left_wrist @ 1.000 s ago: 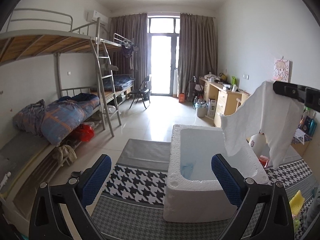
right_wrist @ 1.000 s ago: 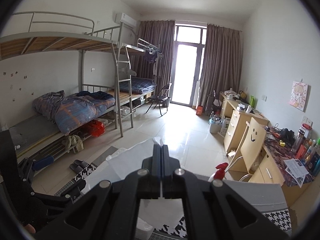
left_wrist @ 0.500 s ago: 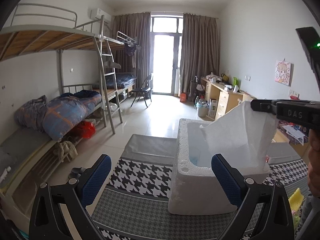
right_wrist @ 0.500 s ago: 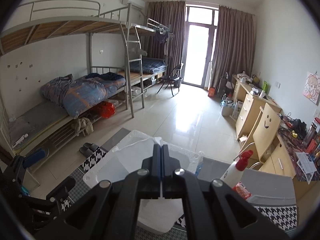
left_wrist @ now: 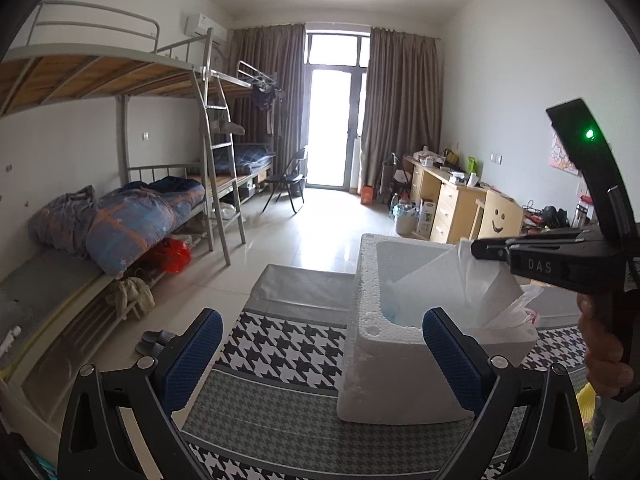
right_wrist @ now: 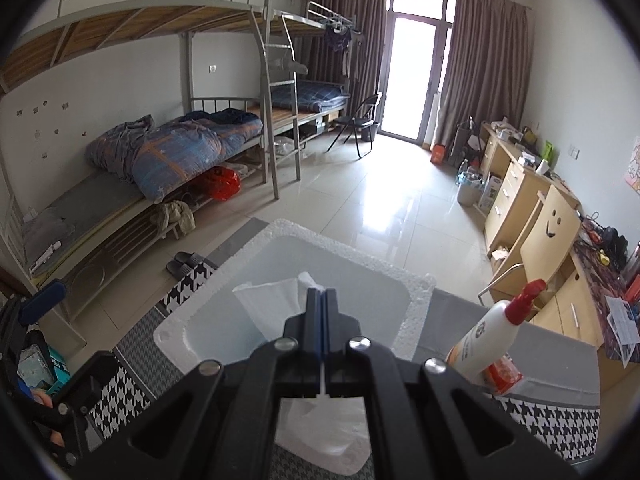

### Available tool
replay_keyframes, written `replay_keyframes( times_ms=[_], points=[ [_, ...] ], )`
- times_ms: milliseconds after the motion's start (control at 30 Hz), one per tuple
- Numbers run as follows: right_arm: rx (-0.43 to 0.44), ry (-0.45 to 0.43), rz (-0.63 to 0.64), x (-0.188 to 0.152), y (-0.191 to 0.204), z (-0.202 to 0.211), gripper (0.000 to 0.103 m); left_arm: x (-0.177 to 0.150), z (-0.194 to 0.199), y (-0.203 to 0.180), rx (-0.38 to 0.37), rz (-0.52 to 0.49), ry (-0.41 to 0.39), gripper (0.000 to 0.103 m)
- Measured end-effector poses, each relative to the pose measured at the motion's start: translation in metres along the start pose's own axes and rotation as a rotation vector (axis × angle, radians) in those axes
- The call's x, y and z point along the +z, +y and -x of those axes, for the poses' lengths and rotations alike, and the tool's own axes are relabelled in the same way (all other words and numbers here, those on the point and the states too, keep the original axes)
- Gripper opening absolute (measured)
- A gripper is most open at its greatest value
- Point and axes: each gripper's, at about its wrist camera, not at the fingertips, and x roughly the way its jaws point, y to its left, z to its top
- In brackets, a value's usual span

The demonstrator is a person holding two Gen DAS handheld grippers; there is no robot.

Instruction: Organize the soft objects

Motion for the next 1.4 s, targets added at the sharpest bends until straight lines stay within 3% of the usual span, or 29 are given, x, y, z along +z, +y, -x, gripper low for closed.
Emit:
replay_keyframes(
  times_ms=[100,200,233,267,1233,1400],
  points=[
    [0.026,0.039,-0.001,-0.001,-0.002,-0.008,0.006,0.0,0.001,0.0,0.002,-0.001,-0.001,0.101],
    [0.019,0.049,0.018,-0.003,0.0,-0.012,0.038,0.0,0.001,0.0,0.002,0.001,0.0,0.101],
    [0.029,0.041,0.026,-0.004,0.002,-0.011,0.056,0.0,0.001,0.0,0.003,0.001,-0.001,0.101],
    [0.031,0.028,0.027,-0.005,0.002,-0.01,0.062,0.0,0.001,0.0,0.004,-0.001,-0.001,0.101],
    [0.02,-0.064,0.003,-0.02,-0.008,0.043,0.065,0.0,0.032,-0.019,-0.039,-0.021,-0.039,0.101],
    [0.005,-0.118,-0.007,-0.03,-0.015,0.066,0.074,0.0,0.04,-0.03,-0.062,-0.039,-0.047,0.101]
  ],
)
